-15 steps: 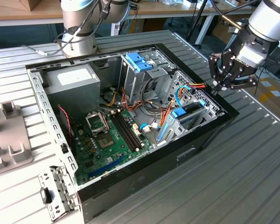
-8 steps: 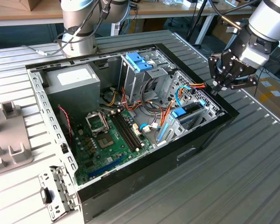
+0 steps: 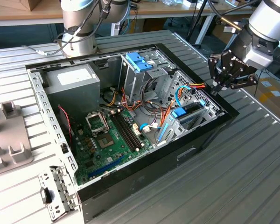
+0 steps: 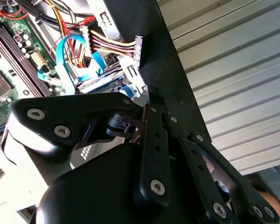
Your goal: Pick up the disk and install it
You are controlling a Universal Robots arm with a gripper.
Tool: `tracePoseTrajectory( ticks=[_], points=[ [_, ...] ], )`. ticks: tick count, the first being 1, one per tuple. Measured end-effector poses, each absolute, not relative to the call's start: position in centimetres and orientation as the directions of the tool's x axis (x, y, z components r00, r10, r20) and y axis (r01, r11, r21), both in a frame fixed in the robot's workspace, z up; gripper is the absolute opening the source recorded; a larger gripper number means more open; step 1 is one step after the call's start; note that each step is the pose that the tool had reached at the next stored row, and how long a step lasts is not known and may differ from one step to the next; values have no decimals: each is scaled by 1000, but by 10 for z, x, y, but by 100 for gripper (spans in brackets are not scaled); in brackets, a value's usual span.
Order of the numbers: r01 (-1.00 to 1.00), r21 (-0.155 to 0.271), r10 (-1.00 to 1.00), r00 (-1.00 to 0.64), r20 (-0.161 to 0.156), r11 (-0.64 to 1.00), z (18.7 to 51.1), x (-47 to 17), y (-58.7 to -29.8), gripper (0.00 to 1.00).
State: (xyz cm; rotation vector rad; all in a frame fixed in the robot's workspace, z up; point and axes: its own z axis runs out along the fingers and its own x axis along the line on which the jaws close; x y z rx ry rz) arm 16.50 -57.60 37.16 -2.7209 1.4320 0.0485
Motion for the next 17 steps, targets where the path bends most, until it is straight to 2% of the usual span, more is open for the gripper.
tracePoseTrajectory(
  ticks=[17],
  points=[
    [-730, -44, -727, 684, -59, -683, 372, 165, -576, 11]
  ],
)
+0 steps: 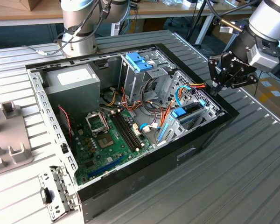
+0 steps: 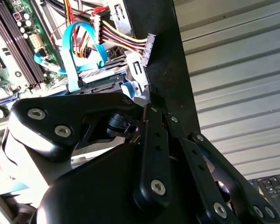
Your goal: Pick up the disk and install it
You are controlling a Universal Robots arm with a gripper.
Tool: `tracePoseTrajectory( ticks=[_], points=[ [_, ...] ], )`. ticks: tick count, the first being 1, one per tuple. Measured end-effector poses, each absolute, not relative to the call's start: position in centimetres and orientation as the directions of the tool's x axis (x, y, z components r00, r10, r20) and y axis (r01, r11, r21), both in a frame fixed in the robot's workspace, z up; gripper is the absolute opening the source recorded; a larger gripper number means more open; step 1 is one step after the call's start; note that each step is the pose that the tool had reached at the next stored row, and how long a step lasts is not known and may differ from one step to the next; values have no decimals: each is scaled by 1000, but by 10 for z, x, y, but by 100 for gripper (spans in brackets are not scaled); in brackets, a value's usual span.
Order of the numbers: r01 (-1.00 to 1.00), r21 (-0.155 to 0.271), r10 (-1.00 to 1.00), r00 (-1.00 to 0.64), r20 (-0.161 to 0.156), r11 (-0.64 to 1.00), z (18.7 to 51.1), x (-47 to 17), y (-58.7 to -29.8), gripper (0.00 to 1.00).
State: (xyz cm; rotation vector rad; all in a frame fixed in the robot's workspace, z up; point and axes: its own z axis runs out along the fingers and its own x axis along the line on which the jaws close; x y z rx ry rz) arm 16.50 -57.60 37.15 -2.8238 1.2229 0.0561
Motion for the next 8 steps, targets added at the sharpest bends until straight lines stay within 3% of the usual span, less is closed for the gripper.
tracePoseTrajectory(
  ticks=[8],
  points=[
    [-673, -44, -670, 740, -59, -739, 372, 165, -576, 11]
  ],
)
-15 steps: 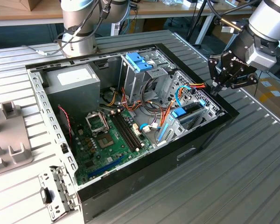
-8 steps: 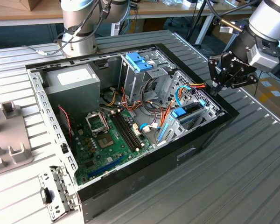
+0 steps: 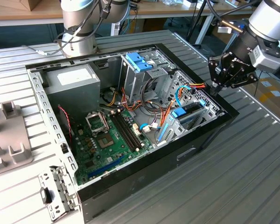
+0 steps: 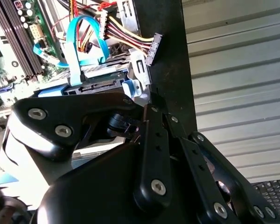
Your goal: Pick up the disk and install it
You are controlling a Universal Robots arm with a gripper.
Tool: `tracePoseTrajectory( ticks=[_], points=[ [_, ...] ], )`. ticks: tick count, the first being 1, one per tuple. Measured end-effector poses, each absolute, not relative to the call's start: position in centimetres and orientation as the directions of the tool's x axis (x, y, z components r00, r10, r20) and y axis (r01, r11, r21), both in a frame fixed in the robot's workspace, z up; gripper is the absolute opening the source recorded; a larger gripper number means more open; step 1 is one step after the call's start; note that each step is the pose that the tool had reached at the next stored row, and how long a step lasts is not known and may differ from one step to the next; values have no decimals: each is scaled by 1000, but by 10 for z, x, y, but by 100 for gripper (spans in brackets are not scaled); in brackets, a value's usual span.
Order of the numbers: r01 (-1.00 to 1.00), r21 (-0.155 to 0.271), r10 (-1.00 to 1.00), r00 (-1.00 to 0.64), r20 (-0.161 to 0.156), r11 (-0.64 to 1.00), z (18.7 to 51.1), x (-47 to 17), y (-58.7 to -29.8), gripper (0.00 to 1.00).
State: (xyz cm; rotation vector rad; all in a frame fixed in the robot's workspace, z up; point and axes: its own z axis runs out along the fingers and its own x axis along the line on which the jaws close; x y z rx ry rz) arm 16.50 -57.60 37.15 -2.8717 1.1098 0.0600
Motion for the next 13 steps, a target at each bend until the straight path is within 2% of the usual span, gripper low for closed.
tracePoseTrajectory(
  ticks=[13],
  points=[
    [-591, -44, -589, 806, -59, -805, 371, 165, -576, 11]
  ],
)
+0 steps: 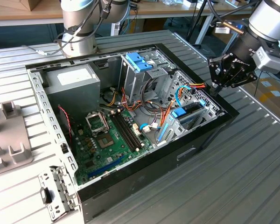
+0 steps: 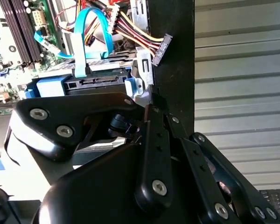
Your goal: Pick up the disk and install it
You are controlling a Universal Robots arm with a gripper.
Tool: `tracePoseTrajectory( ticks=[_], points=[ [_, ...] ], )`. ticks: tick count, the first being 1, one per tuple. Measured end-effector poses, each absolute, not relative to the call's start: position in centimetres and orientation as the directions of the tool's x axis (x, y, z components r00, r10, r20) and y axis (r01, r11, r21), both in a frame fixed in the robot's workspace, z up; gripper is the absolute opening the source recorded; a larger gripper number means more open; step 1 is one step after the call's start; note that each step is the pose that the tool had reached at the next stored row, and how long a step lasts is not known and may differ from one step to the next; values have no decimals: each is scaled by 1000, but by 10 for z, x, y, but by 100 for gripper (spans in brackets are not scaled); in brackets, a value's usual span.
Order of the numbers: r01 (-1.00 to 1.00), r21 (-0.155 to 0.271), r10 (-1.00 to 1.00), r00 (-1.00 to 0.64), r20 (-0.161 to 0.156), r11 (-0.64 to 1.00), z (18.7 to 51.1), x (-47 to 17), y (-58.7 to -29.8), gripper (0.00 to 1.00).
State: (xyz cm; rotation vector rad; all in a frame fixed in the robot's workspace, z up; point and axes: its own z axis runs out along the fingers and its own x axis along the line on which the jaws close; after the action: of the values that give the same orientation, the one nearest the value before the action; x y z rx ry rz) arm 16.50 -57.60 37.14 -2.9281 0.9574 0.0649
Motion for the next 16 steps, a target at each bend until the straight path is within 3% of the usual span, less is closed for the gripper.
tracePoseTrajectory(
  ticks=[6, 8, 9, 13, 16],
  points=[
    [-590, -44, -588, 807, -59, -806, 371, 165, -576, 11],
    [-590, -44, -588, 807, -59, -806, 371, 165, -576, 24],
    [-590, -44, -588, 807, -59, -806, 371, 165, -576, 24],
    [-590, -44, -588, 807, -59, -806, 371, 165, -576, 42],
    [-590, -44, -588, 807, -59, -806, 371, 165, -576, 42]
  ],
)
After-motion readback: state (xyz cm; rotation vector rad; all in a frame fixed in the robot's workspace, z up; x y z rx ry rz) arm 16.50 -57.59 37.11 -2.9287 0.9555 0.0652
